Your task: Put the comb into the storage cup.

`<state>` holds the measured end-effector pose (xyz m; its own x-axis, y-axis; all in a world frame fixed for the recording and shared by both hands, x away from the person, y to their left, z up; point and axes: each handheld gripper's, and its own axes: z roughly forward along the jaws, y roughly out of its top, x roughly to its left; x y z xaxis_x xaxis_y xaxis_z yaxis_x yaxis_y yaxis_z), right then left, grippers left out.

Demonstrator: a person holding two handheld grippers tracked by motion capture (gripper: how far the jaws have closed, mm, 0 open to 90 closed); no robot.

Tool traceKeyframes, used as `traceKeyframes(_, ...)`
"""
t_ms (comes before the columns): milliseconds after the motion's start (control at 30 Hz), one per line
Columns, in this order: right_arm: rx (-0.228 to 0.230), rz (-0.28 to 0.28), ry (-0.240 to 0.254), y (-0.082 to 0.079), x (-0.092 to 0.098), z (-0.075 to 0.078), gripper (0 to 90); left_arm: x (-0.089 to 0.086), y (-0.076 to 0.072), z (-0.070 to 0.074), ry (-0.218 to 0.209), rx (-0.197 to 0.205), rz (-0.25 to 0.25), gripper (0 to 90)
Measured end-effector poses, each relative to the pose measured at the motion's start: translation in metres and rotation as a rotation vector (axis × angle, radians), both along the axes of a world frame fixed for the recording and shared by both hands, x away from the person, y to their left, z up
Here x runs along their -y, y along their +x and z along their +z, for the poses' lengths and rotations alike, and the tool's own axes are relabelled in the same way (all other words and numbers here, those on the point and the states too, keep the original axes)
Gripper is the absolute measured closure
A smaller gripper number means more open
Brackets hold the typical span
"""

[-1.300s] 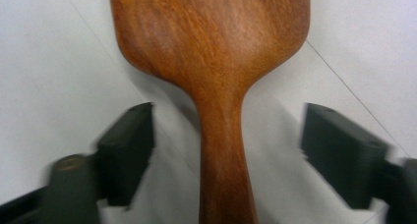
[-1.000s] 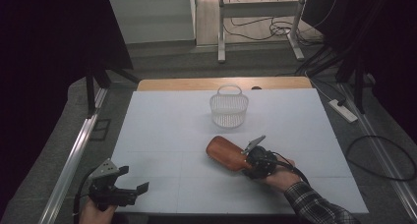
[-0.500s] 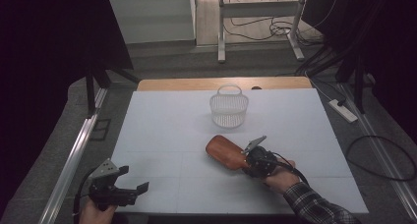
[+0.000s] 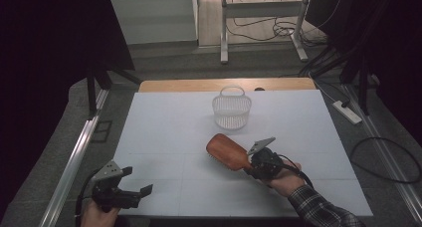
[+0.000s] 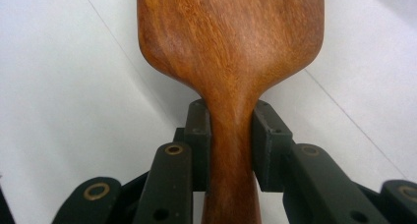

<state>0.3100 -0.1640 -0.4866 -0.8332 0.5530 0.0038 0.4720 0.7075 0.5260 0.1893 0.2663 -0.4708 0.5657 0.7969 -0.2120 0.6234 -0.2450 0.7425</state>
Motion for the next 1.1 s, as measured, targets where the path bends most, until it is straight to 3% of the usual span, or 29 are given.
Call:
traceKeyframes(333,0.022,0.001,0.065,-0.002,0.007,0.012,72.2,0.009,0.010,0.004,0.018,0.044,-0.006,0.0)
traceKeyframes(533,0.031,-0.007,0.095,-0.003,0.011,0.017,72.2,0.017,0.020,0.009,0.006,0.047,-0.012,0.0)
traceKeyframes(767,0.041,-0.008,0.122,-0.005,0.013,0.023,72.2,0.028,0.035,0.011,-0.027,0.016,-0.043,0.0)
traceKeyframes(1100,0.064,-0.015,0.179,-0.007,0.016,0.033,72.2,0.052,0.057,0.020,-0.052,0.023,-0.097,0.0)
